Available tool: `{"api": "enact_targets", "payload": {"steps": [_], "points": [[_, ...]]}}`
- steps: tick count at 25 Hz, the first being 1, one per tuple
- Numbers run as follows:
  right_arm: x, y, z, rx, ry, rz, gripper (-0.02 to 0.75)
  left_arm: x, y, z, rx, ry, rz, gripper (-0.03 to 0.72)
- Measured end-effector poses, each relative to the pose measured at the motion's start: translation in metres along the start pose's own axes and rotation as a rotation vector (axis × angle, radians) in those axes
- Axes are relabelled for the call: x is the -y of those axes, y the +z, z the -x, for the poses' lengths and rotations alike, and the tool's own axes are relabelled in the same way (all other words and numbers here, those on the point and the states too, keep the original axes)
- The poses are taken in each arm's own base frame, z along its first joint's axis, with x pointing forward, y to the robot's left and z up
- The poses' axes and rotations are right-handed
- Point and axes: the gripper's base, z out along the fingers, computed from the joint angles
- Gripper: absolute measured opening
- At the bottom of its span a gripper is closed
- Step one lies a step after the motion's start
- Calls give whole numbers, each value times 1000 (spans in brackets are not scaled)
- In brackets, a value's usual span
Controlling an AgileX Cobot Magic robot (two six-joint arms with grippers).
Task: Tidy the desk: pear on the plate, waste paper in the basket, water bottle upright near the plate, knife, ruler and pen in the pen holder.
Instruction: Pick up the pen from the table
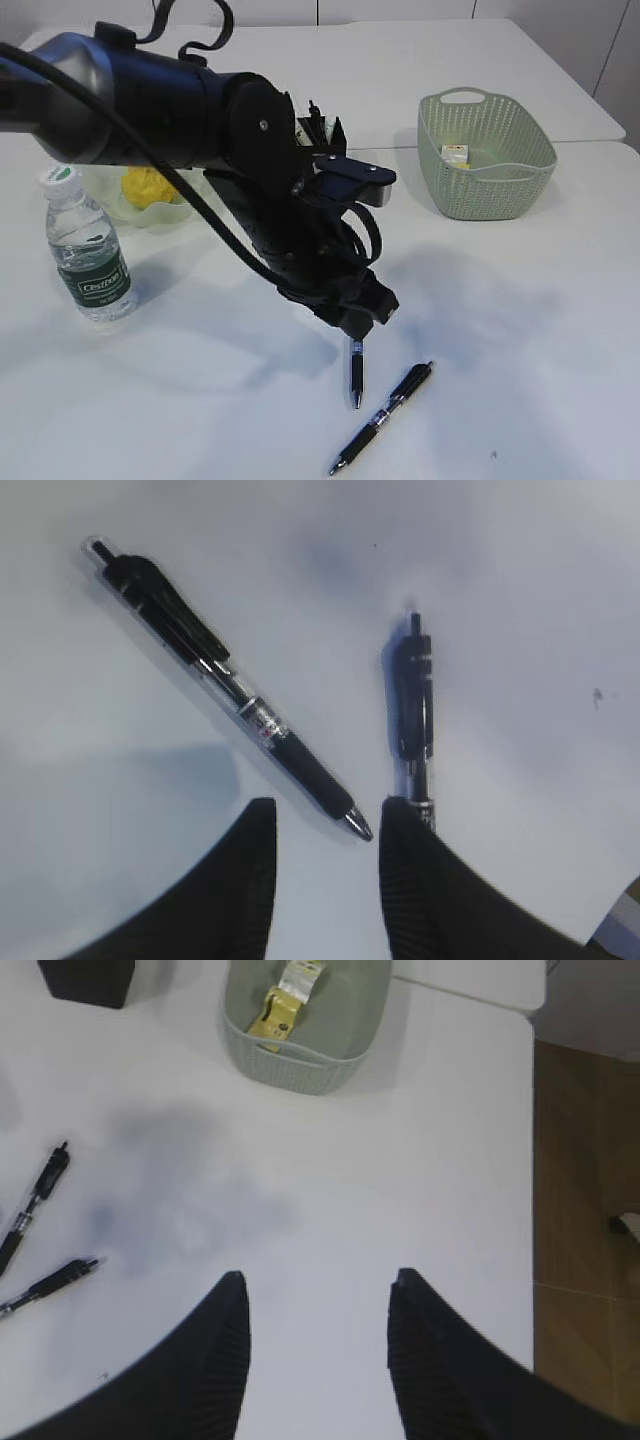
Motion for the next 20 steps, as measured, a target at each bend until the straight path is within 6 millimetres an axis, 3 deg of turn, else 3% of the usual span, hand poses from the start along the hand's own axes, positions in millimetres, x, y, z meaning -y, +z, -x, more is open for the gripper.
{"api": "enact_targets", "payload": {"steps": [2,8,20], "points": [[7,-15,-6,43,31,-61,370,-1,4,4,6,-20,0,244],[12,-31,-15,92,64,-92,370,-1,13,24,16,-75,1,244],[12,-33,-16,95,71,-95,370,-37,38,27,-71,-282,44,263]]}}
